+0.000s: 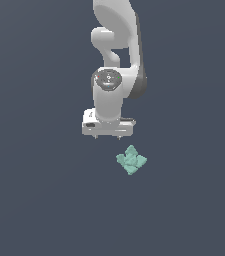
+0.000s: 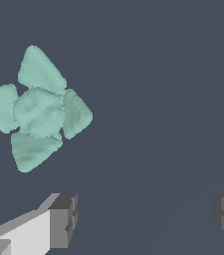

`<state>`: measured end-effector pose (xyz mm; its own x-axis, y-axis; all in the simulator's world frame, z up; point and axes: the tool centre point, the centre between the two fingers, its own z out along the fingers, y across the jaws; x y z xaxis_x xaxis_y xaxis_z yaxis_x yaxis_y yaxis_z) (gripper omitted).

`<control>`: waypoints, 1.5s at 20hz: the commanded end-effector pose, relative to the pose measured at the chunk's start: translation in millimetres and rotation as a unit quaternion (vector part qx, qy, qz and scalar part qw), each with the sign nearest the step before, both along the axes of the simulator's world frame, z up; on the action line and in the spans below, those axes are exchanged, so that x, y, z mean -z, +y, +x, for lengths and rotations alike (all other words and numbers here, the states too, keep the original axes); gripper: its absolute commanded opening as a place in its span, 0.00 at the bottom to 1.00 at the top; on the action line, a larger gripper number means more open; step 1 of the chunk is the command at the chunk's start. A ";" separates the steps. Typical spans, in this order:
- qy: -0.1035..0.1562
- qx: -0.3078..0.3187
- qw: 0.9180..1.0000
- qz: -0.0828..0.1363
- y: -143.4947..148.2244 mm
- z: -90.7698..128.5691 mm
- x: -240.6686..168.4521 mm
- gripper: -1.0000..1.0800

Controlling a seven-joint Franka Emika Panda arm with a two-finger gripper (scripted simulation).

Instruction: Pick up the object and move it to a goal position.

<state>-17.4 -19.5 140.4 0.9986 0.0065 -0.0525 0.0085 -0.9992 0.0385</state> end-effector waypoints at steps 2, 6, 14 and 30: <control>0.000 0.000 1.000 0.000 -0.2 0.0 0.0 0.81; 0.000 -0.004 1.000 0.004 -0.1 1.3 1.0 0.81; 0.002 -0.030 0.999 0.026 -0.5 9.1 7.2 0.81; 0.013 -0.151 0.980 0.132 7.3 44.9 36.3 0.81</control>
<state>23.5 -13.9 107.4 0.9564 0.2895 -0.0399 0.2762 -0.9401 -0.1997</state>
